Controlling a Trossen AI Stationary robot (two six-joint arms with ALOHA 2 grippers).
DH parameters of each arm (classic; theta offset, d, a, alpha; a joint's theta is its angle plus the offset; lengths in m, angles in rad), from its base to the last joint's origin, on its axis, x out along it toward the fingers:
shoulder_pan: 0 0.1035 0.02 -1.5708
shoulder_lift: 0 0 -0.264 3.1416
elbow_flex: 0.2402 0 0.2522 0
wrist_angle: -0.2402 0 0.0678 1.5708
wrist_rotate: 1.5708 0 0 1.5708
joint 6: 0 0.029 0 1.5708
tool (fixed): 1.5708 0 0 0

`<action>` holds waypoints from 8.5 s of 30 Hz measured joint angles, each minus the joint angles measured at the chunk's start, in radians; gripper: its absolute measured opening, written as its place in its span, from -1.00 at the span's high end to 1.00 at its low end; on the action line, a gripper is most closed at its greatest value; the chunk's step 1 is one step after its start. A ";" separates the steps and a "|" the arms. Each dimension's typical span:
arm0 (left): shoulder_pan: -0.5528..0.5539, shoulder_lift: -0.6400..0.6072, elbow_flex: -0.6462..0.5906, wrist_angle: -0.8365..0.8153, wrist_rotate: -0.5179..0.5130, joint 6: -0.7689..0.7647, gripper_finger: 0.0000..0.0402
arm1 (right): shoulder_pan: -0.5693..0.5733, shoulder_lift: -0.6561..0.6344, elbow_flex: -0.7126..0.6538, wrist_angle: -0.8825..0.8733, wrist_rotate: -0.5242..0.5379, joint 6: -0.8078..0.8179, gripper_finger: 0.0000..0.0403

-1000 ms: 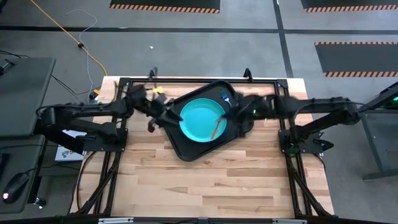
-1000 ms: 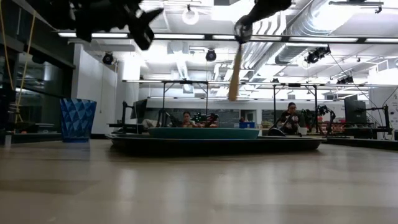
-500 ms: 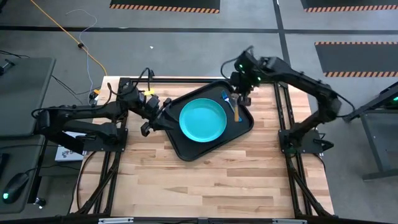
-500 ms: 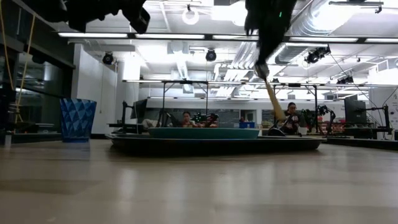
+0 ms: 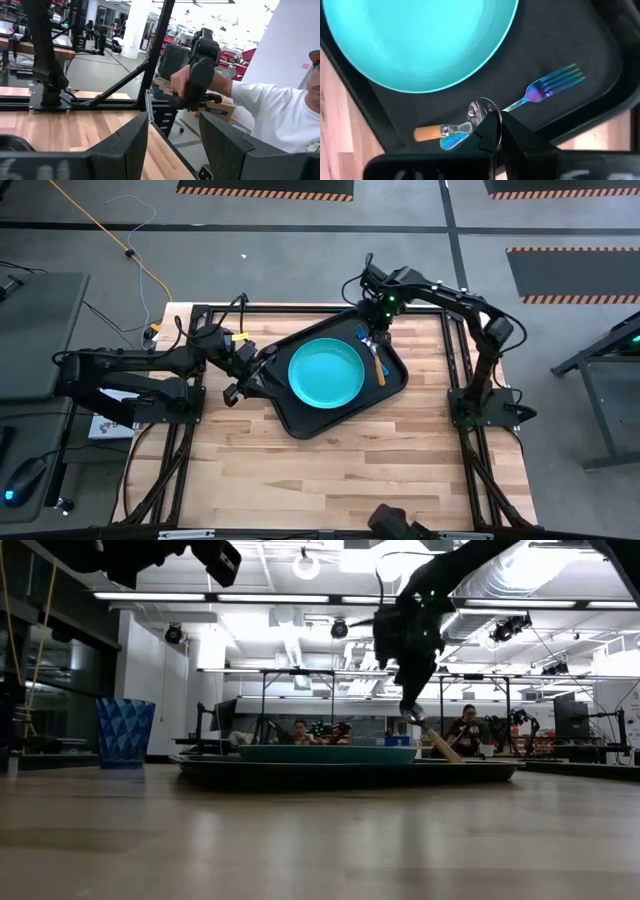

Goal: Pick and place plate/cup/fork/spoon on tray
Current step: Put the orange spoon on the left side of the blue fork, then put the blue cup on the top left of the light blue plate, then return to Home Position

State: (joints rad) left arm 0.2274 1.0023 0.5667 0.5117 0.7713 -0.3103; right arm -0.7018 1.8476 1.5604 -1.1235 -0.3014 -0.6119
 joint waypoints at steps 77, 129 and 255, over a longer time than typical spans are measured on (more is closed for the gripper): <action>0.274 0.105 0.429 -1.338 -0.906 0.106 0.17 | -0.088 -0.530 -0.685 0.758 0.002 0.377 -0.01; 0.247 0.293 0.510 -1.554 -1.016 0.087 0.97 | -0.088 -0.567 -0.698 0.794 -0.002 0.369 -0.01; -0.346 -0.535 -0.053 -0.447 -0.873 0.385 0.04 | -0.090 -0.566 -0.699 0.664 -0.227 0.384 -0.01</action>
State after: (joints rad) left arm -0.1184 0.4676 0.5133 0.0649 -0.1014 0.0746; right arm -0.7914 1.2816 0.8616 -0.4593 -0.5284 -0.2276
